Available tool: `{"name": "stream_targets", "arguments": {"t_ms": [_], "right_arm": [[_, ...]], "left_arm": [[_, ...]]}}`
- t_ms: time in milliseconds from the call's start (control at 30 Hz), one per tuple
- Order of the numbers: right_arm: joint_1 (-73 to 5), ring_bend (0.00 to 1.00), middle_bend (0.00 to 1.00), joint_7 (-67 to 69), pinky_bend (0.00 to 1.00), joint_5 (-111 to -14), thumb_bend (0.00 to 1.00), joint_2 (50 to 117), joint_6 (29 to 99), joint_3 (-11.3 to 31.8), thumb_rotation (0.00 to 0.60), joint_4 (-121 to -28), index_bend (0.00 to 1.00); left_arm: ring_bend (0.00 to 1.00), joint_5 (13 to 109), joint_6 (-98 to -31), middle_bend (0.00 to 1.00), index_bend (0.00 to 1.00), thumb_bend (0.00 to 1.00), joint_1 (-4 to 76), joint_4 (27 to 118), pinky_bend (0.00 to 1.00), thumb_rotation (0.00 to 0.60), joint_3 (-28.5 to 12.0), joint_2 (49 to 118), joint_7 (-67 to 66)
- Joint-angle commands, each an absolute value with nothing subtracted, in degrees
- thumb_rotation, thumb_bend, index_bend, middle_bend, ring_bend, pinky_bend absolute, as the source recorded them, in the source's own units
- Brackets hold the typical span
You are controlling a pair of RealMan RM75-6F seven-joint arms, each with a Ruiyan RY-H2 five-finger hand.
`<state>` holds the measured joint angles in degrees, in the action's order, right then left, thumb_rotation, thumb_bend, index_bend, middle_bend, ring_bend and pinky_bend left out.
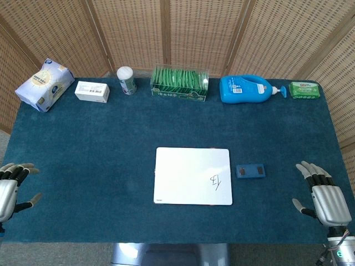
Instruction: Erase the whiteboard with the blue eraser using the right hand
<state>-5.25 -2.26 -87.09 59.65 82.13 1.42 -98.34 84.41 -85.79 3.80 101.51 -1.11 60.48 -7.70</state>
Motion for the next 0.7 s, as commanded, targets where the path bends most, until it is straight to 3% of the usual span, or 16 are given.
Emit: {"name": "stream_targets", "arguments": {"t_ms": [33, 200, 700], "right_arm": [[-5.2, 0.03, 0.11, -2.5, 0.18, -87.1, 0.24, 59.6, 82.0, 1.4, 0.600, -98.6, 0.11], [-5.2, 0.10, 0.12, -2.8, 0.26, -87.0, 0.24, 59.2, 81.6, 1.1, 0.600, -99.1, 0.11], [-7.7, 0.10, 0.14, -3.2, 0.26, -87.0, 0.24, 60.2, 78.6, 2.2, 0.600, -100.6, 0.13]], "left_arm": [[0.26, 84.4, -85.6, 0.30, 0.35, 0.27, 3.7, 101.0, 0.19, 0.600, -1.0, 60.5, -7.4], [0.26, 84.6, -85.8, 0.30, 0.34, 0.27, 3.4, 100.4, 0.19, 0.600, -0.9, 60.7, -6.4], [0.26, 85.2, -84.3, 0.30, 0.34, 0.27, 4.8, 102.7, 0.19, 0.600, -1.5, 59.5, -8.6]]}}
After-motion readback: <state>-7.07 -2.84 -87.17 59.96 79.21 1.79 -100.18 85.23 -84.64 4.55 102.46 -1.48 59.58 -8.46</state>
